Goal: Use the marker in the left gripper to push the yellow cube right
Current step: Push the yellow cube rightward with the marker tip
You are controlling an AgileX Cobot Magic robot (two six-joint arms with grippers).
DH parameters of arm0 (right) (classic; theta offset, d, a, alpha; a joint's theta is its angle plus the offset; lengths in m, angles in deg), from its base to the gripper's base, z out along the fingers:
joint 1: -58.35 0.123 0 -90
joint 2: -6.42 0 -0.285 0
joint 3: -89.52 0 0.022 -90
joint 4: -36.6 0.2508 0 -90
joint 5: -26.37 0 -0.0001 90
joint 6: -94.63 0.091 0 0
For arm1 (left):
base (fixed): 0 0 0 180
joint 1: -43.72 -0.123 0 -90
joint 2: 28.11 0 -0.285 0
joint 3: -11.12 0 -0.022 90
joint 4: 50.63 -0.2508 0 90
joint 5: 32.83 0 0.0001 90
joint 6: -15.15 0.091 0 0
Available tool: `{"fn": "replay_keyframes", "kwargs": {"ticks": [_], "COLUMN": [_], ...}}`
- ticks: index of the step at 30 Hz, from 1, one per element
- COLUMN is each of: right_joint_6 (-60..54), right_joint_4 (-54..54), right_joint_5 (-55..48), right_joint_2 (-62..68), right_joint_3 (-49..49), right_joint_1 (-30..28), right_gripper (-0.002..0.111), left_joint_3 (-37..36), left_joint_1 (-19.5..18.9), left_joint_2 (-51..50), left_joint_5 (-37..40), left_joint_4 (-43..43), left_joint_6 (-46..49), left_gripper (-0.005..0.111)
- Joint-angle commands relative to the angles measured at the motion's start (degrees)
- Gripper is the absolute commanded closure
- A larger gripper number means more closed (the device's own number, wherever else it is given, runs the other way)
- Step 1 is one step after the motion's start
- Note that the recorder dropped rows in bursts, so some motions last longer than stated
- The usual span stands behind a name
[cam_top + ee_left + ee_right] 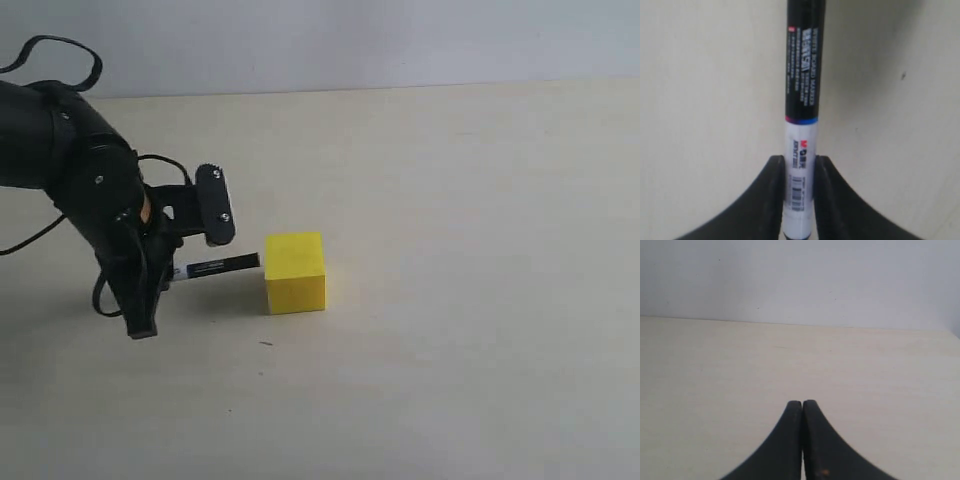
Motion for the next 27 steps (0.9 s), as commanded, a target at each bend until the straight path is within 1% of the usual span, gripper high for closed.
{"fn": "replay_keyframes", "kwargs": {"ticks": [1,3,5,7,11,15,17,20,24,27], "right_joint_6": [-0.21,-0.21,-0.21,-0.21,-0.21,-0.21,-0.21,-0.21,-0.21,-0.21], "right_joint_4": [-0.27,-0.27,-0.27,-0.27,-0.27,-0.27,-0.27,-0.27,-0.27,-0.27], "right_joint_5": [-0.05,-0.05,-0.05,-0.05,-0.05,-0.05,-0.05,-0.05,-0.05,-0.05], "right_joint_2": [-0.33,-0.33,-0.33,-0.33,-0.33,-0.33,-0.33,-0.33,-0.33,-0.33], "right_joint_3": [0.29,0.29,0.29,0.29,0.29,0.29,0.29,0.29,0.29,0.29], "right_joint_1": [-0.3,-0.3,-0.3,-0.3,-0.3,-0.3,-0.3,-0.3,-0.3,-0.3], "right_gripper": [0.108,0.108,0.108,0.108,0.108,0.108,0.108,0.108,0.108,0.108], "left_joint_3": [2.92,3.43,3.43,3.43,3.43,3.43,3.63,5.71,9.8,11.81], "left_joint_1": [6.76,7.64,6.23,5.1,3.97,4.3,4.86,6.46,10.57,13.55], "left_joint_2": [-0.11,-0.11,-0.11,-0.11,-0.11,-0.11,-0.25,-1.85,-4.64,-5.42], "left_joint_5": [-0.11,4.05,8.82,10.26,9.82,5.88,3.07,1.44,1.72,5.15], "left_joint_4": [1.69,-1.43,-3.0,-3.13,-3.13,-2.92,-2.65,-0.55,2.14,0.88], "left_joint_6": [1.44,0.43,-0.94,-2.04,-2.65,-2.65,-2.65,-2.65,-2.65,-2.65], "left_gripper": [0.107,0.107,0.107,0.107,0.107,0.107,0.107,0.107,0.107,0.107]}}
